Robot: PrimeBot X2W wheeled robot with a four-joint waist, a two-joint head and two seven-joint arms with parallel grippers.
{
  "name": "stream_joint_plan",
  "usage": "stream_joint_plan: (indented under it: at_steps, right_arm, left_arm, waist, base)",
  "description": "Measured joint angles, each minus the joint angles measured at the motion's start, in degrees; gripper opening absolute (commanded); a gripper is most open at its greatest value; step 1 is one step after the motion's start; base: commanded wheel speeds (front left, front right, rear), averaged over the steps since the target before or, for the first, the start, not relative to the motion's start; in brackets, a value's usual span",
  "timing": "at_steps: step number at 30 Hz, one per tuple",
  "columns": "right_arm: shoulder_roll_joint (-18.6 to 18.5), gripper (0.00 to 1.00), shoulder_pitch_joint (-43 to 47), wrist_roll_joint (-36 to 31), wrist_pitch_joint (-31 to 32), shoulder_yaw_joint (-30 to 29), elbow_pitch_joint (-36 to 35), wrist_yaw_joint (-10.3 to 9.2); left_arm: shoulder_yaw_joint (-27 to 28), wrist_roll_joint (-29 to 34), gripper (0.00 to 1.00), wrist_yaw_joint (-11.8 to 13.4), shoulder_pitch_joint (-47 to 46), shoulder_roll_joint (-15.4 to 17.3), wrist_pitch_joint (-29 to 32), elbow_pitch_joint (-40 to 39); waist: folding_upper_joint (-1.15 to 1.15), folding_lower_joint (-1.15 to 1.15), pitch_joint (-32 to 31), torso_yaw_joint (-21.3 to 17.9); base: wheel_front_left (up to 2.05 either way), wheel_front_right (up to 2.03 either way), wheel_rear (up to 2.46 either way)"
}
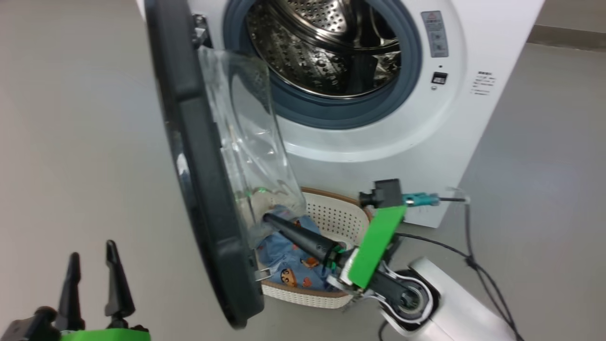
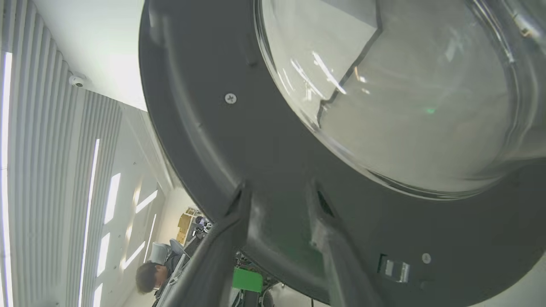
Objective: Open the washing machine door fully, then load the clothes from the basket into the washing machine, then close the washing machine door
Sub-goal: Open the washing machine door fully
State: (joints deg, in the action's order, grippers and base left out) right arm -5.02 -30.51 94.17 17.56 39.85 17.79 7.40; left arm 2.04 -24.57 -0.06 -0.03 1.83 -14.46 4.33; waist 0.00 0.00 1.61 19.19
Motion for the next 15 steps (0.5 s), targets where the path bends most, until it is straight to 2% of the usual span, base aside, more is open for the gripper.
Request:
stream_joint_plan:
  at_steps: [6, 11, 15]
  right_arm:
    - [-4.9, 1.00, 4.2, -7.1, -7.4, -1.1, -5.8, 0.00]
    - [-10.9, 1.00, 7.0, -13.9, -19.8, -1.3, -8.0, 0.00]
    - [-16.1, 1.00, 8.5, -20.1, -29.4, 0.1, -5.7, 0.00]
  left_arm:
    - [2.3, 0.0, 1.00, 0.0, 0.0, 0.0, 0.0, -0.4]
    - [3.8, 0.3, 1.00, -0.1, 0.0, 0.0, 0.0, 0.1]
    - [4.7, 0.9, 1.00, -0.1, 1.1, 0.0, 0.0, 0.8]
  waist:
    - [0.00, 0.00, -0.3, -2.5]
    - [0.00, 0.00, -0.7, -4.5]
    - [0.00, 0.00, -1.1, -6.1]
  base:
    - [0.00, 0.00, 0.00]
    - [0.00, 0.00, 0.00]
    - [0.00, 0.00, 0.00]
